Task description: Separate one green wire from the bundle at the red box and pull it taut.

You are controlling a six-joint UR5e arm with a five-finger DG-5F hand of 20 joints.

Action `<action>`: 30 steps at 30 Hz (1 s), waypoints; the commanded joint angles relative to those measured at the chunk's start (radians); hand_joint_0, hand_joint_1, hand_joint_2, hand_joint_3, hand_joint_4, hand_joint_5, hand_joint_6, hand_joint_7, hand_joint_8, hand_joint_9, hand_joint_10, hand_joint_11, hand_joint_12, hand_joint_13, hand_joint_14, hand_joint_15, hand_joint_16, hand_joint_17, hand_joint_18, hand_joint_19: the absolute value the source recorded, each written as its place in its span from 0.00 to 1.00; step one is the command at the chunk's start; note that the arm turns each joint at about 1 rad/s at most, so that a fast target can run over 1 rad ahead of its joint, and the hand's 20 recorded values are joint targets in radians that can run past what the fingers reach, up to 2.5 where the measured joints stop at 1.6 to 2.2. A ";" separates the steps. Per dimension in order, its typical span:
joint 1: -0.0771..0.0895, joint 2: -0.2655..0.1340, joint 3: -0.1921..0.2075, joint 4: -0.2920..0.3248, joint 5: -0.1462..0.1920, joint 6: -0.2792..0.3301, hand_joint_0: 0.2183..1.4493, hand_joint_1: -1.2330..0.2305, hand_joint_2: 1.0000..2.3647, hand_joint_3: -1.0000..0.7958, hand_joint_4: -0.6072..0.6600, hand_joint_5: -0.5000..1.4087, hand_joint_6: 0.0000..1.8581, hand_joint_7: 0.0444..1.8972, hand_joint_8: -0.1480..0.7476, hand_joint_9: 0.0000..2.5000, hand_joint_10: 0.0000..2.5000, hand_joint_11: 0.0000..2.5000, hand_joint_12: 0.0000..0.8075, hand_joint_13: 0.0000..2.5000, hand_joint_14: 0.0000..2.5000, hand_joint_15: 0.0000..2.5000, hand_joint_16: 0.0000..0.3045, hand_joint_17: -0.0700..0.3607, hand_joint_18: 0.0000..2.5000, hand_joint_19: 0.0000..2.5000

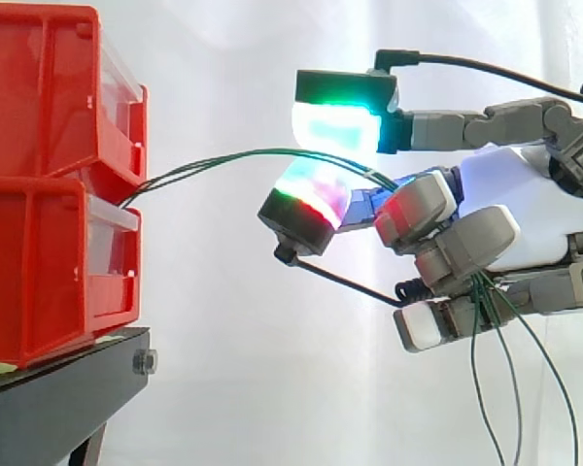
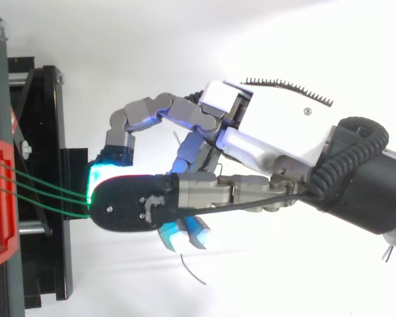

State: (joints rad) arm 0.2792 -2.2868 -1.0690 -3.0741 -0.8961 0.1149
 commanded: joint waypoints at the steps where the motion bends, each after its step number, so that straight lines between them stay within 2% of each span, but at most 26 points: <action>1: 0.000 0.001 0.000 0.000 0.000 0.000 0.31 0.54 0.00 0.47 0.55 0.20 0.46 0.57 0.51 0.60 0.01 0.39 0.53 0.64 0.01 0.44 0.23 0.52 0.44 0.23; 5: 0.000 0.000 0.000 0.000 0.000 0.000 0.29 0.53 0.01 0.41 0.54 0.19 0.45 0.59 0.49 0.60 0.01 0.40 0.50 0.63 0.01 0.45 0.21 0.50 0.42 0.24; 7: 0.000 0.000 0.000 0.000 0.000 0.000 0.26 0.54 0.01 0.37 0.52 0.19 0.45 0.61 0.46 0.59 0.01 0.42 0.43 0.61 0.01 0.47 0.19 0.46 0.39 0.26; 10: 0.000 0.000 0.000 0.000 0.000 0.000 0.23 0.55 0.00 0.29 0.53 0.19 0.45 0.61 0.47 0.59 0.01 0.42 0.46 0.62 0.01 0.46 0.20 0.47 0.40 0.26; 15: 0.000 0.000 0.000 -0.003 0.000 -0.001 0.19 0.47 0.00 0.28 0.54 0.19 0.45 0.60 0.50 0.60 0.01 0.41 0.49 0.63 0.01 0.45 0.21 0.50 0.42 0.25; 18: 0.000 0.000 0.000 -0.005 0.000 -0.001 0.22 0.39 0.00 0.28 0.55 0.19 0.45 0.62 0.47 0.59 0.01 0.42 0.46 0.62 0.01 0.46 0.20 0.48 0.41 0.26; 19: 0.000 0.000 0.000 -0.005 0.000 -0.001 0.26 0.36 0.00 0.28 0.54 0.19 0.46 0.62 0.46 0.58 0.01 0.42 0.43 0.61 0.01 0.46 0.18 0.46 0.39 0.26; 25: 0.000 0.000 0.000 -0.005 0.000 -0.001 0.31 0.31 0.01 0.43 0.51 0.18 0.47 0.65 0.45 0.58 0.01 0.44 0.42 0.61 0.01 0.47 0.17 0.44 0.39 0.27; 30: 0.000 0.000 0.000 -0.005 0.000 -0.003 0.30 0.32 0.01 0.48 0.49 0.19 0.48 0.61 0.48 0.59 0.01 0.43 0.47 0.62 0.01 0.46 0.19 0.47 0.41 0.25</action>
State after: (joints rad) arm 0.2792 -2.2871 -1.0692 -3.0787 -0.8958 0.1123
